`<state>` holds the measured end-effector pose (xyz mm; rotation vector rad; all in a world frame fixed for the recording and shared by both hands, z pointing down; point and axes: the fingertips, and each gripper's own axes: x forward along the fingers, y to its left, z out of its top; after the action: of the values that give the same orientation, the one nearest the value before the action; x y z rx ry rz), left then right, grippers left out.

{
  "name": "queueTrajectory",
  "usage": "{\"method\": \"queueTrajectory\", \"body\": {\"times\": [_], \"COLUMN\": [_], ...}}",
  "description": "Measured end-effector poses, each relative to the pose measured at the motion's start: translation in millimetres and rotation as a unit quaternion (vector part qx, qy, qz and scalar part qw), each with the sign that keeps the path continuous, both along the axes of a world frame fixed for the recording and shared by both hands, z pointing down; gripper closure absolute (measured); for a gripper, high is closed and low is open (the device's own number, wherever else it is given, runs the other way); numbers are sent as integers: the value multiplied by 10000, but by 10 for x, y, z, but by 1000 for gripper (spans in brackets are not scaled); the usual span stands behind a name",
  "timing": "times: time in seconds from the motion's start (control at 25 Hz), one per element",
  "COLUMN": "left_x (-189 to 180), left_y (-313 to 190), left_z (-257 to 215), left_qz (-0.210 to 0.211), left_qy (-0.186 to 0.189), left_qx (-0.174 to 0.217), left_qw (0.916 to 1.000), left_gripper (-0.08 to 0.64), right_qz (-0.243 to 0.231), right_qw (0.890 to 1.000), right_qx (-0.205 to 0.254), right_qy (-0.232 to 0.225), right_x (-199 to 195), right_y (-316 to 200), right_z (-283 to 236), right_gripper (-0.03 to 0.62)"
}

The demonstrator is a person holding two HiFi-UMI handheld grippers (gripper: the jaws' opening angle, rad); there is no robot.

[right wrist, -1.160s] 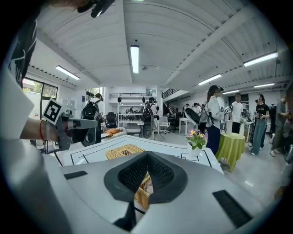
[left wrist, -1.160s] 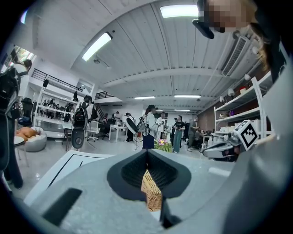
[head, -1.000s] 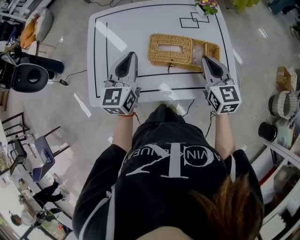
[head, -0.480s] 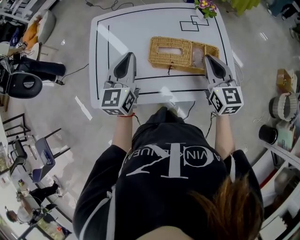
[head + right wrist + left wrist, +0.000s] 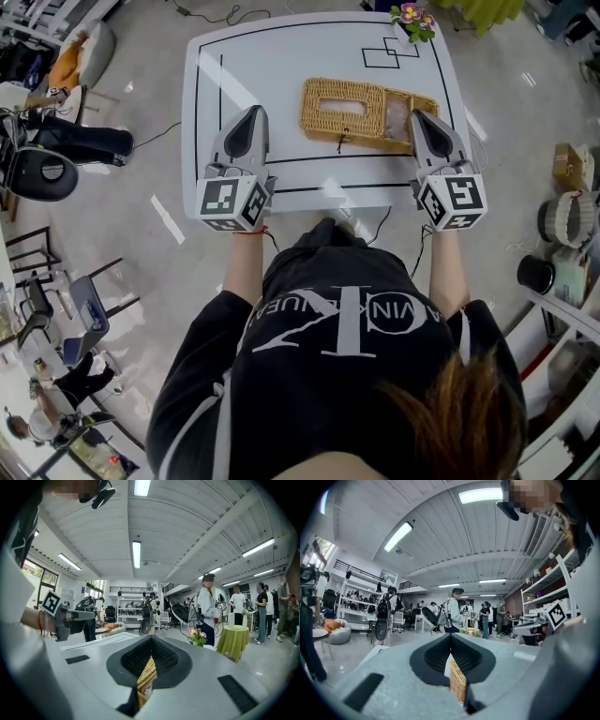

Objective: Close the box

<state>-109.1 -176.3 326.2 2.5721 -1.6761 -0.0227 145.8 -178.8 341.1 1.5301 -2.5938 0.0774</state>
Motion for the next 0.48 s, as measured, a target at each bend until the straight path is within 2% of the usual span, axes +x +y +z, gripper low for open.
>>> {"method": "queueTrajectory", "body": {"times": [0.48], "left_x": [-11], "left_y": [-25], "left_z": [-96], "left_qz": [-24], "left_qy": [-66], "left_qx": [160], "left_qw": [9998], "left_gripper": [549], "right_qz": [7], "right_qw": [9999], "right_qx": [152], "right_qy": [-71], "right_x": [7], "right_y": [-39], "right_z": [-97], "right_gripper": [594]}}
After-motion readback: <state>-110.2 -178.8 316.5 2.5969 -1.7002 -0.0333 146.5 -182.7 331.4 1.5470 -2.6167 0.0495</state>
